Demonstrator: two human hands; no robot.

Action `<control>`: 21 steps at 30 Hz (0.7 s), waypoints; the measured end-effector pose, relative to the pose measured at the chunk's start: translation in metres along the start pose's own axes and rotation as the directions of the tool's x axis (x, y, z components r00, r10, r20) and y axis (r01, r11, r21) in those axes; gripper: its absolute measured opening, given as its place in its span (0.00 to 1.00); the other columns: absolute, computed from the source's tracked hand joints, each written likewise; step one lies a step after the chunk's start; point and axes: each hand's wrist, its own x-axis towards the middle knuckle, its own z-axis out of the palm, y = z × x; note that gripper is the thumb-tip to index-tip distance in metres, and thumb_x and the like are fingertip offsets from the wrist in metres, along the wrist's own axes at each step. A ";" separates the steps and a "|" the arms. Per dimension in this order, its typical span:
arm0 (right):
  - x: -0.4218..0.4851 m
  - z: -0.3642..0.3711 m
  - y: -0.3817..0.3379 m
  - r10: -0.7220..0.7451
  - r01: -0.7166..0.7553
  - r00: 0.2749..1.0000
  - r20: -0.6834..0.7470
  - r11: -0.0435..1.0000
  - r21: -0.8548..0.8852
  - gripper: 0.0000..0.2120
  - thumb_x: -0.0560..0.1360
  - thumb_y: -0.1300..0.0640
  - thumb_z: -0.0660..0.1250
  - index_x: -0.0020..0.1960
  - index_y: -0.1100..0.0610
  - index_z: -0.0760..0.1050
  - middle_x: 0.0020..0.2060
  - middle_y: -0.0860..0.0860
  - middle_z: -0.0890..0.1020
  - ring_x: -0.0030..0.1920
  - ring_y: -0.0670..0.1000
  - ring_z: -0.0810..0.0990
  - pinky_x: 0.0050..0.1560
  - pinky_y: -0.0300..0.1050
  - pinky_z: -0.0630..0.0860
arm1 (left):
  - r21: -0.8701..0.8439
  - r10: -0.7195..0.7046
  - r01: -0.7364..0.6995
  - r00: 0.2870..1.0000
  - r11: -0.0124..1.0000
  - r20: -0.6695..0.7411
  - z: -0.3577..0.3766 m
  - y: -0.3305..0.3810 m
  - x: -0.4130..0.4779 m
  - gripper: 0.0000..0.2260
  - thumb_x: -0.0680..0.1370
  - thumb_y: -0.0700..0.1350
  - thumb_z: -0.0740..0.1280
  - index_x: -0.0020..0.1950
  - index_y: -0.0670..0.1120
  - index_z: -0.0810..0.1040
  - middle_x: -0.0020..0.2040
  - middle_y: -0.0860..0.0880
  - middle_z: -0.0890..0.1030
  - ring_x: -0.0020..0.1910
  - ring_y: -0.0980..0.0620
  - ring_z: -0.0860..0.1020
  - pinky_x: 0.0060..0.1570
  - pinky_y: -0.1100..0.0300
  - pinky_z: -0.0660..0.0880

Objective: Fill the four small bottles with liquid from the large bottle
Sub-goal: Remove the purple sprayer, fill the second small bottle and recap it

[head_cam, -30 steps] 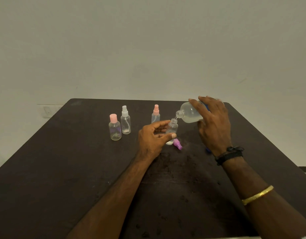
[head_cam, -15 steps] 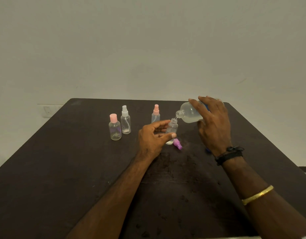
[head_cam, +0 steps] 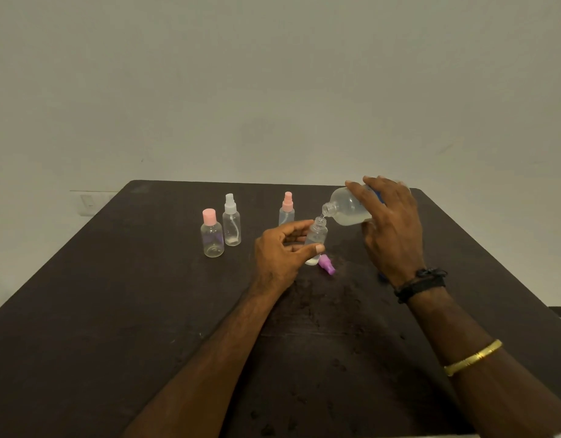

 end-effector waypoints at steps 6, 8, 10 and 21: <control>-0.001 0.002 0.001 0.004 -0.004 1.000 0.006 1.000 0.003 0.34 0.72 0.73 0.70 0.74 0.51 0.72 0.68 0.58 0.77 0.70 0.61 0.71 0.72 0.65 0.67 | 0.002 -0.005 0.005 1.000 1.000 -0.008 0.001 0.000 0.000 0.24 0.69 0.41 0.81 0.64 0.44 0.82 0.55 0.49 0.86 0.50 0.58 0.85 0.53 0.60 0.83; -0.001 0.002 0.001 0.003 -0.003 1.000 0.007 1.000 -0.004 0.34 0.72 0.73 0.70 0.74 0.51 0.72 0.68 0.58 0.76 0.71 0.61 0.71 0.72 0.65 0.67 | 0.008 -0.004 0.004 1.000 1.000 -0.003 0.001 0.000 0.000 0.24 0.69 0.42 0.81 0.64 0.45 0.82 0.56 0.49 0.86 0.51 0.58 0.85 0.53 0.60 0.83; -0.001 0.002 0.000 0.003 -0.003 1.000 0.005 1.000 -0.001 0.33 0.72 0.73 0.69 0.73 0.51 0.73 0.68 0.58 0.77 0.70 0.61 0.71 0.72 0.65 0.67 | 0.007 -0.003 0.003 1.000 1.000 -0.007 0.001 0.001 -0.001 0.24 0.69 0.42 0.81 0.64 0.45 0.82 0.55 0.49 0.86 0.51 0.59 0.84 0.52 0.61 0.83; -0.001 0.003 0.001 0.016 -0.016 1.000 0.018 1.000 -0.005 0.34 0.73 0.72 0.71 0.74 0.50 0.72 0.69 0.57 0.76 0.71 0.60 0.70 0.75 0.61 0.64 | 0.000 -0.006 0.006 1.000 1.000 -0.003 0.001 0.002 -0.001 0.24 0.69 0.41 0.81 0.64 0.45 0.82 0.56 0.48 0.86 0.51 0.59 0.84 0.50 0.66 0.81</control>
